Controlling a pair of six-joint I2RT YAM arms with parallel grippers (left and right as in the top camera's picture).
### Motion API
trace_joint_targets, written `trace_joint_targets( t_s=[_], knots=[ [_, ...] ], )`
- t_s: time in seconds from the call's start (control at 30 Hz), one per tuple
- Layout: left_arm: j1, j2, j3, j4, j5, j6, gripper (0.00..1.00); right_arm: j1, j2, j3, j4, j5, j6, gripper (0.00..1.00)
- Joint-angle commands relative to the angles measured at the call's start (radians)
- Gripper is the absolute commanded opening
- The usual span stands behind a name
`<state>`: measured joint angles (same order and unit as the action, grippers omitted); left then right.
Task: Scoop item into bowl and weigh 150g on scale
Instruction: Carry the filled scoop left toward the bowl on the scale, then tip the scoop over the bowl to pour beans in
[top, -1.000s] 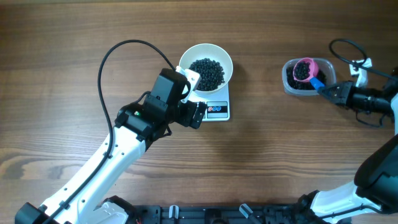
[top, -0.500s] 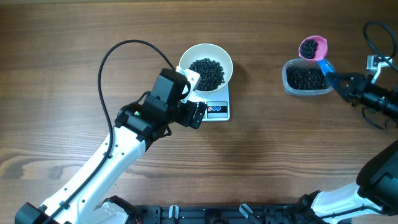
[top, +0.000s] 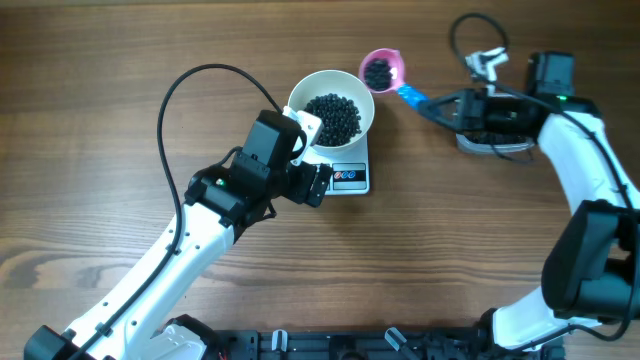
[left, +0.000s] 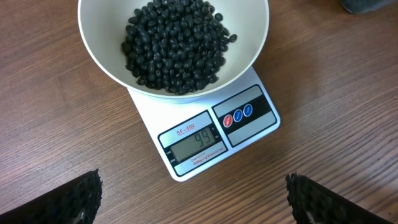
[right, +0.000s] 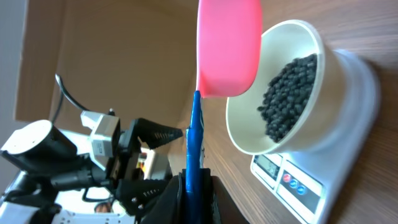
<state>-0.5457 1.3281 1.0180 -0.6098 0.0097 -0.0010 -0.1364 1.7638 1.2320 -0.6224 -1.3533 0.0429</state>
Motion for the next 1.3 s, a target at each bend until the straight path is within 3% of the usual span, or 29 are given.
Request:
trace_joint_targets(
  t_s=[0.0,0.23,0.73,0.9,1.1,1.27],
  knots=[
    [0.005,0.003,-0.006,0.000,0.012,0.016,1.00,0.082,0.013,0.003,0.040,0.150,0.072,0.04],
    [0.005,0.003,-0.006,0.000,0.012,0.016,1.00,0.172,0.008,0.004,0.112,0.225,0.062,0.04],
    [0.005,0.003,-0.006,0.000,0.012,0.016,1.00,0.187,-0.139,0.004,0.154,0.450,0.029,0.04],
    [0.005,0.003,-0.006,0.000,0.012,0.016,1.00,0.291,-0.141,0.008,0.145,0.547,-0.019,0.04],
    [0.005,0.003,-0.006,0.000,0.012,0.016,1.00,0.313,-0.152,0.008,0.133,0.628,-0.076,0.04],
    [0.005,0.003,-0.006,0.000,0.012,0.016,1.00,0.361,-0.197,0.008,0.100,0.765,-0.204,0.04]
  ],
)
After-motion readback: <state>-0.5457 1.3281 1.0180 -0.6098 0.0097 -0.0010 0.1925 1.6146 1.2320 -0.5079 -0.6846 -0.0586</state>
